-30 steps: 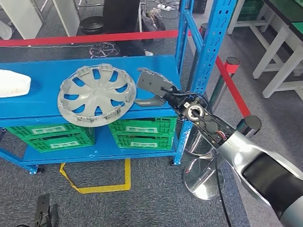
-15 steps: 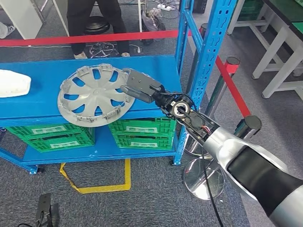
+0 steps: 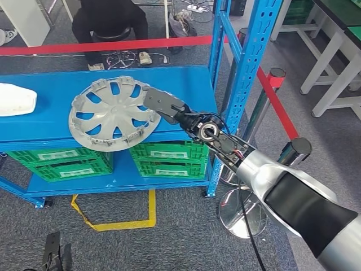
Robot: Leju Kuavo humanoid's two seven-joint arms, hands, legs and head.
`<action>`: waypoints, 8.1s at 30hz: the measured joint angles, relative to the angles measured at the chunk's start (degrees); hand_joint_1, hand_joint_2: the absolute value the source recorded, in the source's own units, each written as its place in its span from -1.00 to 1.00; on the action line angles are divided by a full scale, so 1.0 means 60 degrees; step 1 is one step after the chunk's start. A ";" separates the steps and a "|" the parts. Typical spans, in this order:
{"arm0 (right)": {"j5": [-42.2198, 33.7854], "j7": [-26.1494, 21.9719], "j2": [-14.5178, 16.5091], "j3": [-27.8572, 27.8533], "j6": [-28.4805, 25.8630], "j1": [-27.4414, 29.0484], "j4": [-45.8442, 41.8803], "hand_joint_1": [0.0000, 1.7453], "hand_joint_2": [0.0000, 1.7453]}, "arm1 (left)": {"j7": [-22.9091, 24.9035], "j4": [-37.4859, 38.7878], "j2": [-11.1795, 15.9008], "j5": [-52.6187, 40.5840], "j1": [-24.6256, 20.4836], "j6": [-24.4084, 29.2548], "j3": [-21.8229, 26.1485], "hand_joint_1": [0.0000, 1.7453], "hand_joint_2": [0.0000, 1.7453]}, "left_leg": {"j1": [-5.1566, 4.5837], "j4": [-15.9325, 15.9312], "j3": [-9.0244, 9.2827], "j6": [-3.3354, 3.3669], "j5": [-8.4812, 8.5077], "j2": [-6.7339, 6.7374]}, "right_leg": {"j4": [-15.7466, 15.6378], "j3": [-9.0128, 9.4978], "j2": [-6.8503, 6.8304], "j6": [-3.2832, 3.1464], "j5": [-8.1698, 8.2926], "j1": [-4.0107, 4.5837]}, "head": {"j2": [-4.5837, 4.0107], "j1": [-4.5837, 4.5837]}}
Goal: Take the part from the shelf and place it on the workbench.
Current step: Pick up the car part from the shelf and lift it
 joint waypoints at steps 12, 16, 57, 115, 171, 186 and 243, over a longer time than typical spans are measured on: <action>-0.0072 -0.0067 0.0100 0.0250 0.0073 -0.0110 0.0286 -1.00 -1.00 | 0.0053 0.0050 0.0000 0.0062 0.0002 0.0066 0.0000 -1.00 -1.00 | 0.0000 0.0000 0.0002 0.0000 0.0000 0.0001 | 0.0000 0.0001 0.0000 0.0000 0.0000 0.0000 | 0.0000 0.0000; -0.0170 -0.0190 0.0128 0.0274 0.0016 -0.0117 0.0361 -1.00 -1.00 | 0.0053 0.0066 0.0000 0.0038 0.0001 0.0112 0.0000 -1.00 -1.00 | 0.0000 0.0000 0.0002 0.0000 0.0000 0.0001 | 0.0000 0.0000 0.0001 0.0000 0.0000 0.0000 | 0.0000 0.0000; -0.0137 -0.0474 0.0418 0.0446 -0.0204 -0.0170 0.0860 -1.00 -1.00 | 0.0121 0.0092 0.0015 0.0312 -0.0015 -0.0023 0.0000 -1.00 -1.00 | -0.0008 0.0013 0.0011 0.0098 -0.0028 0.0006 | -0.0022 0.0002 0.0001 0.0085 -0.0007 -0.0034 | 0.0000 -0.0008; 0.0149 0.0206 0.0520 0.0982 0.0293 -0.0201 0.0665 -1.00 -1.00 | 0.0290 0.0223 -0.0047 0.0264 -0.0172 0.0202 -0.0087 -1.00 -1.00 | -0.0013 -0.0041 0.0205 0.0029 -0.0164 0.0017 | 0.0013 -0.0463 0.0129 -0.0256 0.0484 0.0208 | 0.0000 -0.0031; 0.6052 0.3157 -0.0227 0.3449 0.0166 0.0493 -0.2771 -1.00 1.00 | 0.0398 0.0227 0.0007 0.0811 -0.0396 0.0203 -0.0357 -1.00 -1.00 | -0.0022 -0.0041 0.0209 0.0035 -0.0169 0.0018 | 0.0012 -0.0465 0.0131 -0.0254 0.0482 0.0200 | 0.0000 -0.0033; 0.6026 0.2865 -0.0218 0.3585 0.0079 0.0681 -0.2479 -1.00 1.00 | 0.0399 0.0229 -0.0002 0.0978 -0.0408 0.0313 -0.0368 -1.00 -1.00 | -0.0023 -0.0042 0.0208 0.0035 -0.0169 0.0017 | 0.0012 -0.0461 0.0130 -0.0254 0.0482 0.0200 | 0.0000 -0.0033; 0.4356 0.1298 0.3179 0.3038 -0.0747 0.0941 0.0710 -1.00 1.00 | 0.0512 0.0234 -0.0134 0.1073 -0.0521 0.0378 -0.0859 -1.00 -1.00 | -0.0021 -0.0044 0.0209 0.0035 -0.0169 0.0016 | 0.0014 -0.0462 0.0127 -0.0255 0.0481 0.0202 | 0.0000 -0.0032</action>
